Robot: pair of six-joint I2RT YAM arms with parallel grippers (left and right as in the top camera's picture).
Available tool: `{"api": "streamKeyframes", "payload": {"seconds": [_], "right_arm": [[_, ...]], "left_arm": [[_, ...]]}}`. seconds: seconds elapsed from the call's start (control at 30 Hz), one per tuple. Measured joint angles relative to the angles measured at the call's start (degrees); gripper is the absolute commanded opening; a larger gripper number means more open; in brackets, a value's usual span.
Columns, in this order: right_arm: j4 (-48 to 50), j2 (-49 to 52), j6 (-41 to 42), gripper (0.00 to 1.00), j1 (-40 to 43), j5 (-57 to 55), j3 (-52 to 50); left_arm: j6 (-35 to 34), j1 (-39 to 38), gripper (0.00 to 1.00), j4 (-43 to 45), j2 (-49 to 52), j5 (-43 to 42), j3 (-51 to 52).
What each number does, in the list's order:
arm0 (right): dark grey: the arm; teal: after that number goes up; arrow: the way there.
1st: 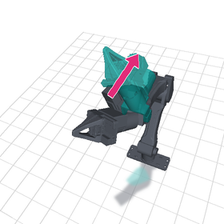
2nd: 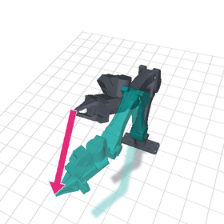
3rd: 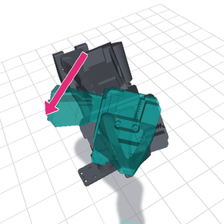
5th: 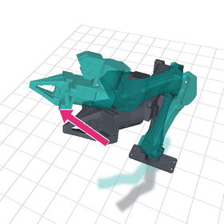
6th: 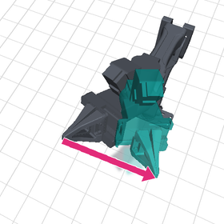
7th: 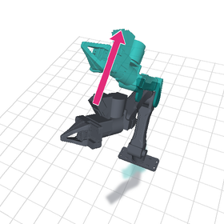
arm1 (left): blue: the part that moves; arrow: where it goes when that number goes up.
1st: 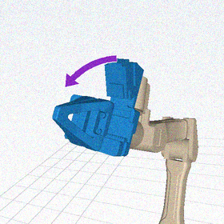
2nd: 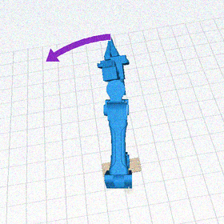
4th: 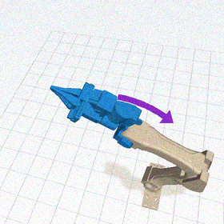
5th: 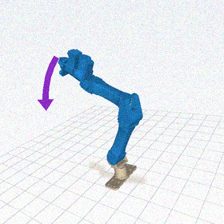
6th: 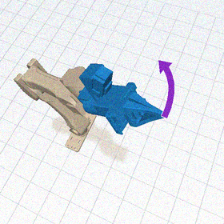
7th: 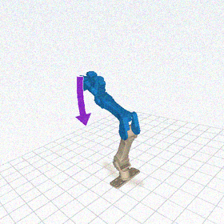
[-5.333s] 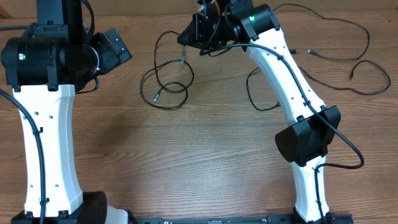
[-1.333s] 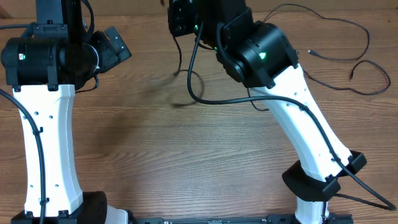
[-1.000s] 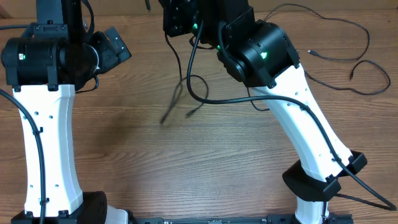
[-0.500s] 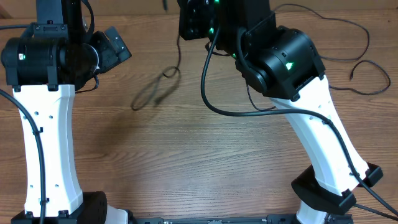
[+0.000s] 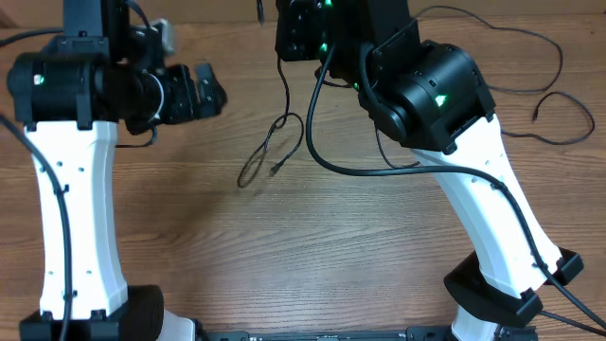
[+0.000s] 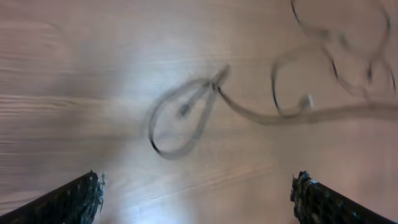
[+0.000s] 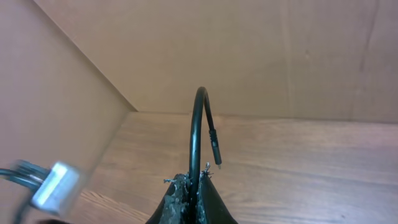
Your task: Untangle cables
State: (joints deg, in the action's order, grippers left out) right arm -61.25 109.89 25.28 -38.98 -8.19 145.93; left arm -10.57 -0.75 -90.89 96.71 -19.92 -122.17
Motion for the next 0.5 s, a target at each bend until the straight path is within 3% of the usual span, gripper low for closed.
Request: {"api": "streamKeyframes", "payload": {"seconds": [0.5], "right_arm": [[0.76, 0.0, 0.52, 0.04, 5.53, 2.4, 0.0]], "left_arm": [[13.79, -1.07, 1.0, -5.6, 9.29, -6.25, 0.35]]}}
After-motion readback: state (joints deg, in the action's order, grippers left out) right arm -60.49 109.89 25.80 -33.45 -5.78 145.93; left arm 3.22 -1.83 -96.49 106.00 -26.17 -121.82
